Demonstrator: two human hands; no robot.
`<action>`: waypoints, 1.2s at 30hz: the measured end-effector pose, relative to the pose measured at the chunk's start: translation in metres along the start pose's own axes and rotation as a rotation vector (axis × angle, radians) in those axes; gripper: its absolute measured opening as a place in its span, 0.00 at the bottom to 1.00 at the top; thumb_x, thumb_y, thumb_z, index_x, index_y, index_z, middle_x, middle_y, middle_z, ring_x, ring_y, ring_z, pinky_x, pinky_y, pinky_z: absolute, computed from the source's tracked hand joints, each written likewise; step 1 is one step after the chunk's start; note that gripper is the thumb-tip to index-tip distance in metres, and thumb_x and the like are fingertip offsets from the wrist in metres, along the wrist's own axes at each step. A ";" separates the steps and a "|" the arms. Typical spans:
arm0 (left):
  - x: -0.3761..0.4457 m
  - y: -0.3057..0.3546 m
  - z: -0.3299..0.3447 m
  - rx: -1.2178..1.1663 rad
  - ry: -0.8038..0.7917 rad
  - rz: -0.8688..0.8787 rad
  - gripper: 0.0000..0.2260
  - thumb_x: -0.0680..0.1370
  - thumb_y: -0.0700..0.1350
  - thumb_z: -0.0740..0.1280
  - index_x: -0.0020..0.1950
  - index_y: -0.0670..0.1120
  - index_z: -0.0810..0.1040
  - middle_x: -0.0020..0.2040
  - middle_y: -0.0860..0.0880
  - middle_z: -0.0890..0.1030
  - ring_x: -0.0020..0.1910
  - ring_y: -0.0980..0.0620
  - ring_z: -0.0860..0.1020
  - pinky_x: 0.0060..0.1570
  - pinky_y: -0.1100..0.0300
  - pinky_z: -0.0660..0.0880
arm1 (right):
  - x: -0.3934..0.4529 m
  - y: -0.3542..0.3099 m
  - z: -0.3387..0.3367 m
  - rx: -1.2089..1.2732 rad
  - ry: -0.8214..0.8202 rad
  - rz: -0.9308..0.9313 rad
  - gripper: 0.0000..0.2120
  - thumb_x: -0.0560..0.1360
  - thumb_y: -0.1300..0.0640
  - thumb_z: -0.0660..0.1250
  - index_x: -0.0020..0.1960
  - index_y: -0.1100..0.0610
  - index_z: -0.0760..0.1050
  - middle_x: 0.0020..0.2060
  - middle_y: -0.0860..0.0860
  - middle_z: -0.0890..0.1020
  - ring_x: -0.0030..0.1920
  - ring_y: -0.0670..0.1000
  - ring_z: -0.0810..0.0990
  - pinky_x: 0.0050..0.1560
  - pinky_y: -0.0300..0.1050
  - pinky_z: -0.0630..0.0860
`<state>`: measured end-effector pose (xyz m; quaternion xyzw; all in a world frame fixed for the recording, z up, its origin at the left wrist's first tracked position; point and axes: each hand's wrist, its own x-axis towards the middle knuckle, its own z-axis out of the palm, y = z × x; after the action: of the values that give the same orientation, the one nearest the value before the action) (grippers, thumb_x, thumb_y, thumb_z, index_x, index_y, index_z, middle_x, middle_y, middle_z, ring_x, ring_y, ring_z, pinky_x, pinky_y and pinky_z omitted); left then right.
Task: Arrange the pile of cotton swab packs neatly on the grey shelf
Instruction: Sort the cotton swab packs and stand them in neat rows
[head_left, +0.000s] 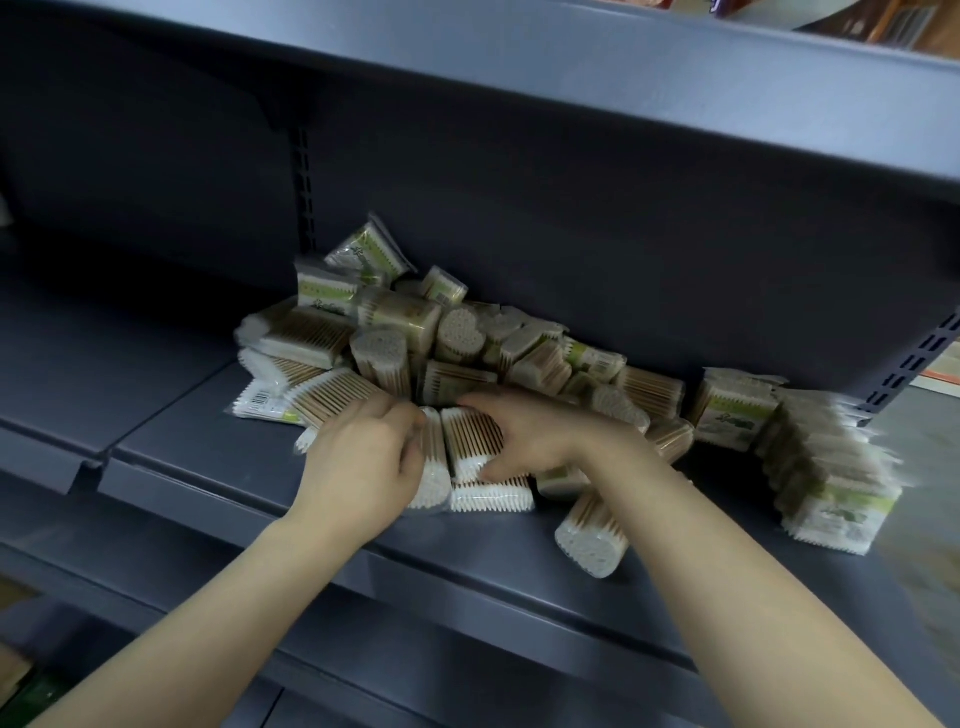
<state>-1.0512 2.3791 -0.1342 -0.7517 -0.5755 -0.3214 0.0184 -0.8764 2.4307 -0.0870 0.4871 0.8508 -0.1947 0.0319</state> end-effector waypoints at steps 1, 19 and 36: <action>0.000 0.002 0.000 -0.006 0.003 -0.001 0.12 0.70 0.45 0.58 0.43 0.43 0.80 0.37 0.46 0.78 0.36 0.42 0.77 0.32 0.55 0.73 | 0.000 0.000 0.000 0.000 0.010 -0.008 0.41 0.68 0.58 0.73 0.74 0.57 0.54 0.72 0.54 0.62 0.70 0.51 0.61 0.67 0.39 0.58; 0.005 0.035 0.006 -0.128 0.036 -0.085 0.11 0.73 0.38 0.64 0.54 0.43 0.80 0.48 0.45 0.78 0.49 0.42 0.75 0.42 0.54 0.71 | -0.066 0.006 -0.018 0.218 0.423 -0.070 0.38 0.62 0.61 0.72 0.63 0.37 0.57 0.61 0.43 0.60 0.59 0.47 0.69 0.57 0.42 0.72; 0.002 0.118 0.029 -0.214 -0.118 0.084 0.12 0.79 0.48 0.59 0.56 0.45 0.78 0.55 0.46 0.77 0.55 0.44 0.73 0.51 0.54 0.70 | -0.168 0.051 0.012 0.439 0.682 0.064 0.34 0.61 0.51 0.76 0.57 0.38 0.59 0.55 0.32 0.73 0.58 0.39 0.74 0.59 0.36 0.71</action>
<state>-0.9342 2.3524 -0.1156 -0.7903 -0.5063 -0.3352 -0.0822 -0.7474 2.3122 -0.0721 0.5454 0.7350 -0.1979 -0.3510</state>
